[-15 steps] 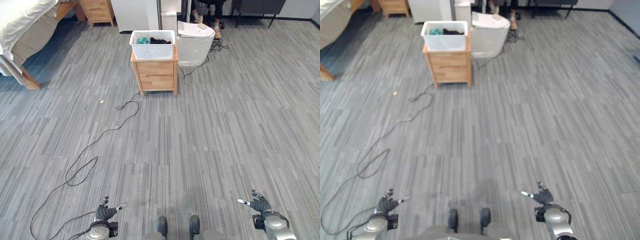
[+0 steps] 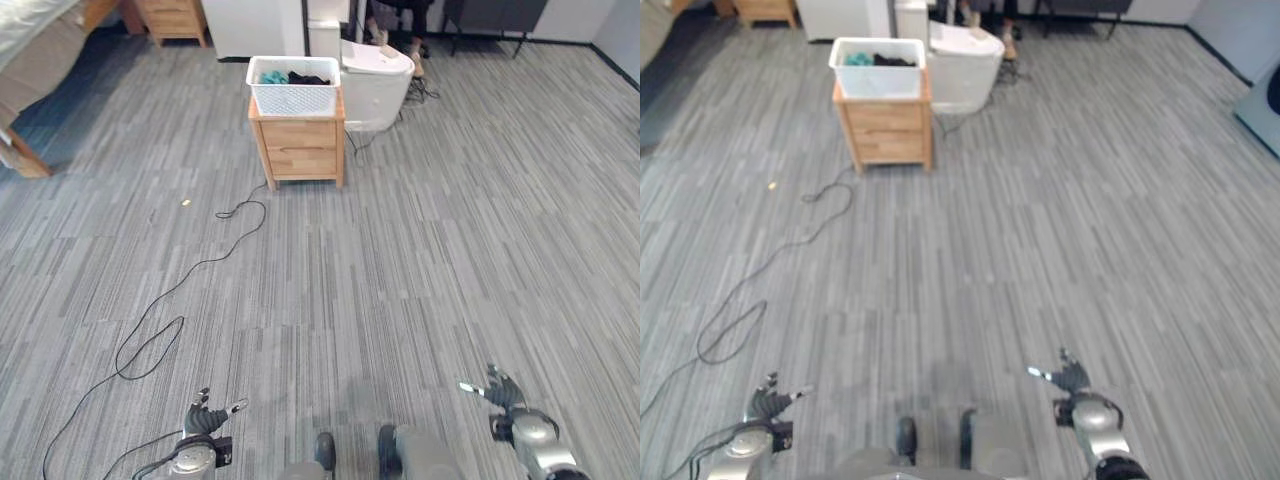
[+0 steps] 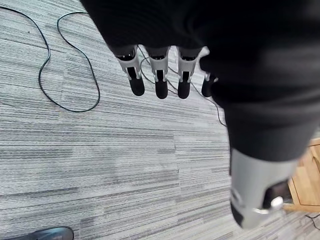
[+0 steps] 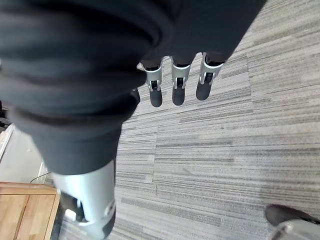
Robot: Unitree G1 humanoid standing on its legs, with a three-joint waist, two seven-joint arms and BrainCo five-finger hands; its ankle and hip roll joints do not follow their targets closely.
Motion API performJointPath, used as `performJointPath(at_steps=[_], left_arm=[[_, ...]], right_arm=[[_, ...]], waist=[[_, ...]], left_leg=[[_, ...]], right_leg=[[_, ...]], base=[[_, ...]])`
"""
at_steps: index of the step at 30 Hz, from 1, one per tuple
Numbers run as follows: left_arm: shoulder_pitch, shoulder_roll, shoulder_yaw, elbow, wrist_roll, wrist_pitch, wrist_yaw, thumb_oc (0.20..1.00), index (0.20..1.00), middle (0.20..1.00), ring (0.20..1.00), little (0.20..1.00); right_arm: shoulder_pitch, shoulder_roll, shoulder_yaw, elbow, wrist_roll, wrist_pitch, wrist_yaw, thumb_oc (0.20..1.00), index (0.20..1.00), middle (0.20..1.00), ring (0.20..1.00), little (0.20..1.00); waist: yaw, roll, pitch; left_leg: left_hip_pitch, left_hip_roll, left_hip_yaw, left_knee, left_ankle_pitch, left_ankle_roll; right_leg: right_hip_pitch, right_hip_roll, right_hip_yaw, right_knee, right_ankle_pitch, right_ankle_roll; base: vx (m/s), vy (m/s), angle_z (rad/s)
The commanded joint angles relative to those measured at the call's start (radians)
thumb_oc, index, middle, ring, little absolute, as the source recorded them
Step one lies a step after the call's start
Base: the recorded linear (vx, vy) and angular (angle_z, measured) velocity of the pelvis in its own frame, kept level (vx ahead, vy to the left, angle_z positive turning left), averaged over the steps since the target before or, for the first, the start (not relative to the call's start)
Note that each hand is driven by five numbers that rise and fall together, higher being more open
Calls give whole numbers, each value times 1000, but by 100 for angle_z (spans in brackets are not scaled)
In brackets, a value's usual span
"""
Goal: Grab the laundry basket,head to the washer,open it,put in the laundry and shut it.
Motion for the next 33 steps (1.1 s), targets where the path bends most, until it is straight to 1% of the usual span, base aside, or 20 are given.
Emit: performJointPath(at_steps=[1,4,5,6,9,10,12,13,14,15,16,17,18,19,21,23,24,28,31,33], left_arm=[[-9,38,-2,-13,-29,-21,11,1000,1000,1000,1000,1000],[-26,27,-10,8,-25,-22,13,1000,1000,1000,1000,1000],[-26,26,-10,8,-25,-22,13,1000,1000,1000,1000,1000],[-30,25,-23,11,-14,-24,10,1000,1000,1000,1000,1000],[-21,9,-34,22,-3,-22,5,1000,1000,1000,1000,1000],[-17,0,-39,35,-3,-21,1,1000,1000,1000,1000,1000],[-17,-1,-39,35,-3,-21,1,1000,1000,1000,1000,1000],[-19,-4,-56,24,1,-20,-7,1000,1000,1000,1000,1000],[-19,-4,-56,24,1,-20,-7,1000,1000,1000,1000,1000],[-29,-7,-68,18,-3,-20,-10,1000,1000,1000,1000,1000],[-35,-7,-72,13,-10,-20,-11,1000,1000,1000,1000,1000],[-54,-11,-83,24,-14,-18,-11,1000,1000,1000,1000,1000],[-55,-10,-83,24,-15,-18,-11,1000,1000,1000,1000,1000],[-57,-8,-91,18,-10,-16,-15,1000,1000,1000,1000,1000],[-58,-4,-91,9,-5,-16,-16,1000,1000,1000,1000,1000],[-50,-1,-88,4,-1,-11,-19,1000,1000,1000,1000,1000],[-42,3,-81,-5,-5,-10,-14,1000,1000,1000,1000,1000],[-41,3,-75,5,-11,-9,-9,1000,1000,1000,1000,1000],[-35,3,-68,9,-9,-10,-8,1000,1000,1000,1000,1000],[-31,4,-65,10,-4,-9,-10,1000,1000,1000,1000,1000]], right_arm=[[-48,-21,0,-15,26,-32,-8,1000,1000,1000,1000,1000],[-42,-30,7,-16,16,-31,-13,1000,1000,1000,1000,1000],[-42,-31,7,-16,16,-31,-13,1000,1000,1000,1000,1000],[-23,-35,8,-18,11,-31,-9,1000,1000,1000,1000,1000],[-9,-39,7,-7,5,-31,-5,1000,1000,1000,1000,1000],[-7,-41,5,-5,0,-32,-5,1000,1000,1000,1000,1000],[-6,-42,5,-5,0,-32,-5,1000,1000,1000,1000,1000],[-8,-47,0,-18,5,-38,-2,1000,1000,1000,1000,1000],[-8,-47,0,-18,5,-38,-2,1000,1000,1000,1000,1000],[-22,-57,-4,-11,16,-42,-9,1000,1000,1000,1000,1000],[-29,-60,-3,-4,20,-38,-13,1000,1000,1000,1000,1000],[-39,-63,-1,12,29,-34,-22,1000,1000,1000,1000,1000],[-39,-62,-1,12,29,-34,-22,1000,1000,1000,1000,1000],[-38,-64,-2,11,33,-31,-24,1000,1000,1000,1000,1000],[-36,-66,-3,16,31,-30,-26,1000,1000,1000,1000,1000],[-31,-65,-3,20,22,-24,-28,1000,1000,1000,1000,1000],[-29,-59,1,33,15,-23,-36,1000,1000,1000,1000,1000],[-22,-52,0,50,5,-19,-42,1000,1000,1000,1000,1000],[-12,-40,-8,53,-3,-17,-38,1000,1000,1000,1000,1000],[-8,-36,-11,53,-7,-15,-36,1000,1000,1000,1000,1000]], waist=[[-2,-28,5],[-19,-35,14],[-20,-33,15],[-30,-39,8],[-42,-22,-16],[-53,-8,-35],[-54,-7,-35],[-63,8,-41],[-63,8,-41],[-67,2,-32],[-65,-6,-26],[-52,-18,-9],[-53,-21,-11],[-40,-28,-5],[-35,-30,-5],[-19,-25,-4],[17,-3,8],[37,-4,9],[44,-4,-10],[46,-3,-18]], left_leg=[[34,-42,5,122,-150,-40],[76,-59,-26,128,-182,-46],[78,-57,-28,129,-184,-46],[110,-67,-53,127,-209,-51],[141,-55,-78,141,-230,-68],[139,-39,-80,185,-185,-99],[139,-38,-81,185,-186,-99],[93,-11,-63,316,-94,-160],[92,-11,-64,316,-93,-160],[12,21,-10,478,-17,-197],[-27,40,23,519,-9,-191],[-112,64,89,560,-61,-156],[-114,61,89,558,-58,-155],[-180,68,121,501,-104,-132],[-210,68,128,445,-113,-127],[-274,76,119,336,-37,-131],[-341,93,59,162,98,-161],[-370,107,59,51,147,-172],[-369,130,91,74,171,-170],[-366,132,86,95,182,-164]], right_leg=[[47,9,-31,-243,130,53],[12,25,-75,-344,161,60],[15,27,-77,-346,161,60],[7,30,-71,-366,164,58],[27,50,-48,-343,170,26],[45,57,-51,-340,167,12],[46,58,-53,-341,167,12],[84,68,-54,-354,156,-8],[83,68,-54,-354,156,-8],[131,68,-53,-378,133,-31],[154,59,-54,-389,117,-39],[199,51,-45,-402,96,-43],[196,48,-45,-402,98,-43],[235,42,-35,-416,78,-34],[248,37,-33,-423,64,-26],[287,46,-15,-432,46,-26],[349,82,25,-429,0,-32],[404,87,63,-424,-40,-29],[456,84,98,-398,-77,-22],[470,77,98,-388,-85,-17]], base=[[250,-7,30],[255,-28,25],[333,-96,23],[320,-98,30],[398,-158,65],[345,-161,67],[204,-108,43],[177,-104,34],[347,-206,43],[224,-139,16],[371,-200,0],[196,-98,-24],[331,-76,1],[181,-15,-1],[236,5,-9],[424,67,-14],[476,93,-29],[406,114,-41],[410,173,-28],[381,179,-35]])
